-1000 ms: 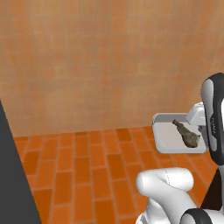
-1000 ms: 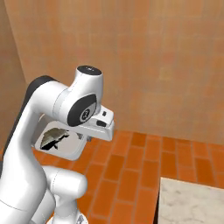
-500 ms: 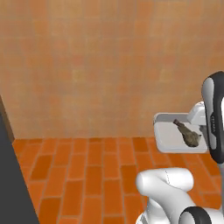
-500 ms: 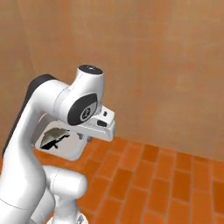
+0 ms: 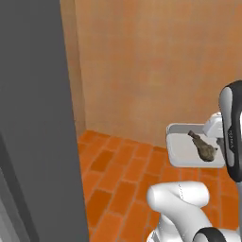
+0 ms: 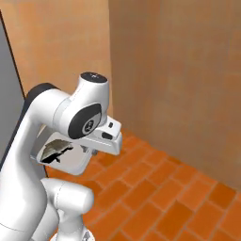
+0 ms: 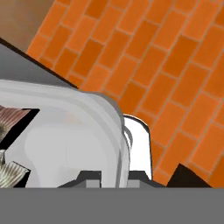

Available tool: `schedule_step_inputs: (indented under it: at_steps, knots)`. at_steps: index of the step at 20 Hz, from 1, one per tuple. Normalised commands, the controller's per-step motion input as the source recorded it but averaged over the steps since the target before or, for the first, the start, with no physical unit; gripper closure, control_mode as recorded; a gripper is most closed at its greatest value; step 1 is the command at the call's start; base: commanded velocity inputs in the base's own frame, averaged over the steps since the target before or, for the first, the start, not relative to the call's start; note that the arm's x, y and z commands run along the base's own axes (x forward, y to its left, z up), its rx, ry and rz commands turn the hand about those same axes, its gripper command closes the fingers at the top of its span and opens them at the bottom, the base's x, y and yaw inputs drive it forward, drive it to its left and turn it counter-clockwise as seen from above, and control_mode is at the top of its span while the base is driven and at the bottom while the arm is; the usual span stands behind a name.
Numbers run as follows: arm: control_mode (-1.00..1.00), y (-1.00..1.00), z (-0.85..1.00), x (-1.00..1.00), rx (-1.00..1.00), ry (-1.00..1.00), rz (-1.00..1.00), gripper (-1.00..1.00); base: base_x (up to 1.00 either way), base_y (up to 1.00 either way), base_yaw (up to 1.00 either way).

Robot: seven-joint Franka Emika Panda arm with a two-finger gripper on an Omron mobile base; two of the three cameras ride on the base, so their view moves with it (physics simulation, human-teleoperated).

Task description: Take the meat container that has the fish and place it on the second highest rack of the freezer. Then take the vegetable container that has the bell pepper and onion and place it on the highest rack of the freezer.

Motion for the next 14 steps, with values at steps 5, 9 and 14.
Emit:
schedule_step_inputs:
  at_steps: [5, 9, 14]
  knots:
    - [1.0, 0.0, 0.0, 0.0, 0.0, 0.0, 0.0, 1.0, 0.33, 0.11, 0.67]
    - [1.0, 0.0, 0.0, 0.0, 0.0, 0.0, 0.0, 1.0, 0.12, 0.2, 0.66]
    - [1.0, 0.0, 0.0, 0.0, 0.0, 0.0, 0.0, 1.0, 0.08, 0.3, 0.59]
